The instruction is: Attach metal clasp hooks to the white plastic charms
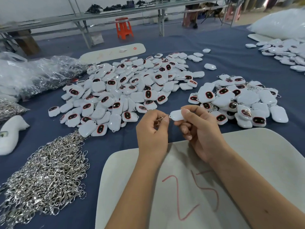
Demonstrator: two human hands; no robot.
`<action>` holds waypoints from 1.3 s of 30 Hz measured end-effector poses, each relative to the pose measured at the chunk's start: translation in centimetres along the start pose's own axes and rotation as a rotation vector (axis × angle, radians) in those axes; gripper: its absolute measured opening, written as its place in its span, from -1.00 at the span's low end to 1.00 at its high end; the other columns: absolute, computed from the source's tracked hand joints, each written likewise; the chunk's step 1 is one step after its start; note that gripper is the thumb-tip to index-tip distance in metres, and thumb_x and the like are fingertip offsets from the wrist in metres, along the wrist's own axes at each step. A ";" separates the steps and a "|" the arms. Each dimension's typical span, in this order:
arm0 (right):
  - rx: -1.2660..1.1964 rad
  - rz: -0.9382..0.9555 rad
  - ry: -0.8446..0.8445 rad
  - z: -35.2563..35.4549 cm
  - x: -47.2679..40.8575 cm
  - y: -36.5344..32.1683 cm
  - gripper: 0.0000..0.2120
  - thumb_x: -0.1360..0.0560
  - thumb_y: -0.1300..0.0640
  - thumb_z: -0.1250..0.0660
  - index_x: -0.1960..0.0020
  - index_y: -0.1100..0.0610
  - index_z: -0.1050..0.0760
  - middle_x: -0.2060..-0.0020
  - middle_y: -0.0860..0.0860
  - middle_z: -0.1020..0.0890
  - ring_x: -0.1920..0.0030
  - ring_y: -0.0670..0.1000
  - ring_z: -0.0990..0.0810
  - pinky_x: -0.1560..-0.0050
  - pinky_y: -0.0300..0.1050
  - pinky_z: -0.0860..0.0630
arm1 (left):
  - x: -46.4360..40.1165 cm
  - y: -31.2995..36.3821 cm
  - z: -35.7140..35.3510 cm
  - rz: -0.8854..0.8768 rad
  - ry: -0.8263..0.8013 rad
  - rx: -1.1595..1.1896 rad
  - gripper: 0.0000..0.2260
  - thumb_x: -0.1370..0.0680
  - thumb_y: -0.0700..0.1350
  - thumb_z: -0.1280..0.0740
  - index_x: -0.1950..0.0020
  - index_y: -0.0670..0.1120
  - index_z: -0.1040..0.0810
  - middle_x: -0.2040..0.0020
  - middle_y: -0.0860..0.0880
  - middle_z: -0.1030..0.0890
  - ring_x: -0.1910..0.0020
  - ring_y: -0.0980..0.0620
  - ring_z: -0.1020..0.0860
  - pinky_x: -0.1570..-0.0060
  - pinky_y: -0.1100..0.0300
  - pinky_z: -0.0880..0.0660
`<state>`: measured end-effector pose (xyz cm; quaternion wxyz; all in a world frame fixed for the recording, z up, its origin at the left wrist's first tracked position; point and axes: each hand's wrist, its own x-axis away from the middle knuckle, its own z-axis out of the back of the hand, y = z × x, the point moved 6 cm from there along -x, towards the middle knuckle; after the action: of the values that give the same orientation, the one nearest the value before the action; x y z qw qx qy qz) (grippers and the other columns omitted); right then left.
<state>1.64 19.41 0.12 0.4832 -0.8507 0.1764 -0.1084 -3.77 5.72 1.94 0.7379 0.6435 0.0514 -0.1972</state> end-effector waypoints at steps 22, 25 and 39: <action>0.219 0.149 0.024 0.5 -0.1 -0.1 -0.91 -0.65 0.20 -0.37 -0.15 0.14 -0.53 0.30 0.09 -0.69 0.46 -0.04 -0.51 0.53 -0.22 -0.40 | 0.1 -1.3 -0.5 0.287 0.043 0.443 -0.79 -0.57 -0.33 -0.39 0.14 -0.07 -0.73 0.22 -0.07 -0.70 0.27 0.08 -0.59 0.22 0.28 -0.54; 0.182 0.122 0.045 0.7 -0.3 0.1 -0.89 -0.65 0.19 -0.38 -0.16 0.16 -0.53 0.31 0.11 -0.70 0.47 -0.04 -0.50 0.54 -0.23 -0.38 | 0.3 -1.5 -0.7 0.314 0.063 0.500 -0.77 -0.57 -0.34 -0.40 0.17 -0.05 -0.72 0.23 -0.07 -0.71 0.26 0.09 -0.64 0.21 0.31 -0.55; 0.122 0.053 0.087 0.7 -0.1 0.3 -0.89 -0.61 0.17 -0.42 -0.10 0.15 -0.53 0.22 0.22 -0.72 0.46 -0.05 -0.50 0.53 -0.23 -0.37 | -0.3 -0.8 0.9 0.078 0.114 0.043 -0.85 -0.50 -0.34 -0.47 0.07 -0.09 -0.71 0.27 0.03 -0.71 0.26 0.08 -0.69 0.15 0.14 -0.64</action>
<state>1.72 19.87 -0.54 0.5286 -0.8092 0.2130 -0.1431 -4.46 4.85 1.38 0.7269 0.6708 0.0641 -0.1322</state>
